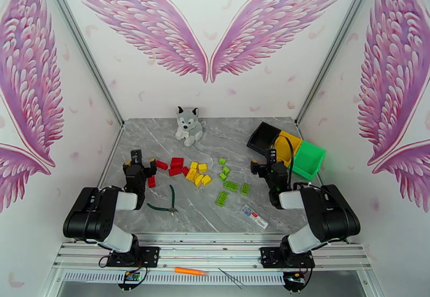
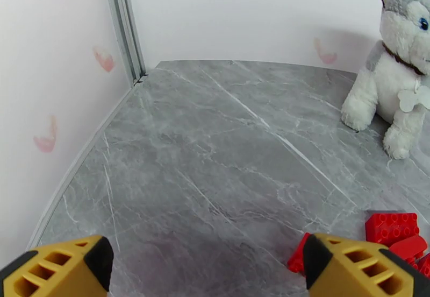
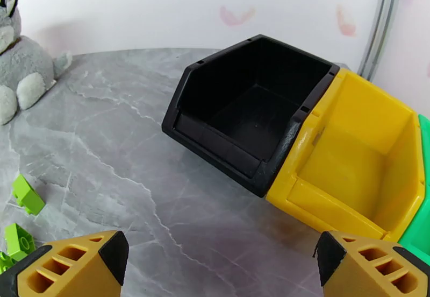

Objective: Sort the legos into containers by color

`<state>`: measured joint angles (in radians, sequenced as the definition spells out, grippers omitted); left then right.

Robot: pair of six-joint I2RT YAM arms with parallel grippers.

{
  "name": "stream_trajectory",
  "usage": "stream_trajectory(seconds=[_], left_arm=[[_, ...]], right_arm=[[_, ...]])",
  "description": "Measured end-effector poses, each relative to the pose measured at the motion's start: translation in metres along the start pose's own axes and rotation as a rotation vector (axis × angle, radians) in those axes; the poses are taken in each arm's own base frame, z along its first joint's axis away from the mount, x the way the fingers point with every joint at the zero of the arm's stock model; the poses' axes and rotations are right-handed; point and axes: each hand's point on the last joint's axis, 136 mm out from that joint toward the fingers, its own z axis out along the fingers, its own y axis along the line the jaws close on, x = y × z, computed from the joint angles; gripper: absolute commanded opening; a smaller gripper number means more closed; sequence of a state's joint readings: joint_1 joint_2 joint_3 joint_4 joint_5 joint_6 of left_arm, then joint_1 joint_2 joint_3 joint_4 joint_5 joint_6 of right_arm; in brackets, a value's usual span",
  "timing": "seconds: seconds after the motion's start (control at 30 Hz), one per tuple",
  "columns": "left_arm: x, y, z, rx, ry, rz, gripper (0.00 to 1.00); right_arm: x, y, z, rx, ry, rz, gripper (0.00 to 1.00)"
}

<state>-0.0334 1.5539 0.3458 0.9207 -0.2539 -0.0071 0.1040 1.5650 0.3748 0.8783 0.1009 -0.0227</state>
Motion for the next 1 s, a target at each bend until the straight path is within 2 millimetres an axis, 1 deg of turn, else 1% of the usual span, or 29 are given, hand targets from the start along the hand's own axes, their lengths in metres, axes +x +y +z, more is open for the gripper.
stream_trajectory(seconds=[0.17, 0.33, 0.7, 1.0], left_arm=[[-0.0008, -0.0053, 0.0007, 0.034, 0.0, 0.003, 0.99], [-0.004, -0.0044, 0.0029, 0.054, -0.006, -0.005, 0.99], [-0.0039, -0.0085, 0.0031, 0.095, -0.005, -0.008, 0.99], [-0.0037, -0.0079, 0.0032, 0.093, -0.004, -0.01, 0.99]], right_arm=[[0.0, 0.0001, 0.0, 0.0, 0.0, 0.0, 0.99], [0.0, 0.0001, 0.0, 0.0, 0.0, 0.0, 0.99], [-0.0021, 0.0028, -0.0013, -0.017, -0.014, -0.003, 0.99], [-0.0028, 0.0023, -0.0017, -0.014, -0.017, -0.001, 0.99]])
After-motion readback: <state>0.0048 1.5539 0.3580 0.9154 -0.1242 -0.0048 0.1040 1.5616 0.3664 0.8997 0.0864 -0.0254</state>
